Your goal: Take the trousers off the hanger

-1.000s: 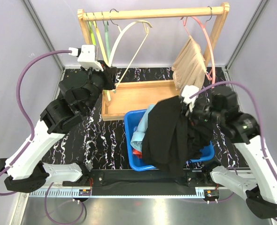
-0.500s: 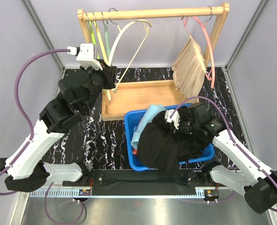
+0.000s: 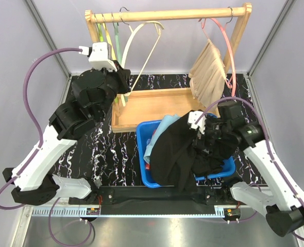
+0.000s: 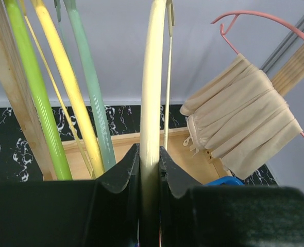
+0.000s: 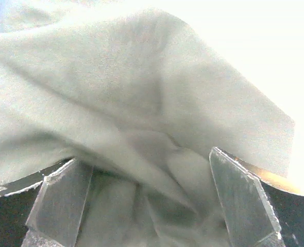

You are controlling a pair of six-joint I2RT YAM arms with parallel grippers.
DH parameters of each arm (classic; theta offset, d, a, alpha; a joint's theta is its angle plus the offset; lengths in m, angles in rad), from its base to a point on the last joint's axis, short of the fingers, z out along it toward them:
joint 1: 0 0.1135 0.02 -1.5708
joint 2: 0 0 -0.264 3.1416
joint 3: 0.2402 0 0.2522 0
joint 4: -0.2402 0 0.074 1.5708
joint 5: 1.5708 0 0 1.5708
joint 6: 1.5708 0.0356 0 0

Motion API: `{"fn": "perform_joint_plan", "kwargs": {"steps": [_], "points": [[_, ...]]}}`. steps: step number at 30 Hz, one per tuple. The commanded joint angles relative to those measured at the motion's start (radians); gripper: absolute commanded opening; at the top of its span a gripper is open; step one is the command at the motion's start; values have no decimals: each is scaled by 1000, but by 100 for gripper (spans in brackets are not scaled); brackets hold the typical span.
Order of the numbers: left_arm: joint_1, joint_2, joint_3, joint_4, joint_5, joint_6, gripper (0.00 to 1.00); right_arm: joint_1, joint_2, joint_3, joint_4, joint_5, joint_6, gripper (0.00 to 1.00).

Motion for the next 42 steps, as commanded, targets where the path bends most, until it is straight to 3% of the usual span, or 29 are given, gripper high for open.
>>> {"fn": "perform_joint_plan", "kwargs": {"steps": [1,8,14,20,24,25,27,28,31,38,42], "points": [[3,27,80,66,-75,-19,0,-17,-55,120,-136,-6,-126,100],[90,111,135,37,-46,-70,0,-77,-102,184,-197,-158,-119,100],[123,173,196,-46,11,-139,0,-117,-136,217,-191,-200,-86,100],[123,147,121,-93,34,-199,0,-167,-156,289,-92,-230,38,100],[123,99,60,-84,47,-225,1,-192,-156,330,66,-177,168,100],[123,93,58,-83,52,-227,14,-195,-153,348,100,-157,241,100],[123,75,61,-84,73,-230,30,-209,-136,385,201,-70,376,100],[123,69,61,-83,83,-231,50,-215,-130,396,229,-42,415,100],[123,38,58,-58,126,-231,73,-233,-107,439,329,101,574,100],[123,-17,43,-11,236,-194,97,-264,-24,533,429,280,779,100],[123,-46,20,6,302,-142,99,-279,80,650,415,349,875,99]]}}
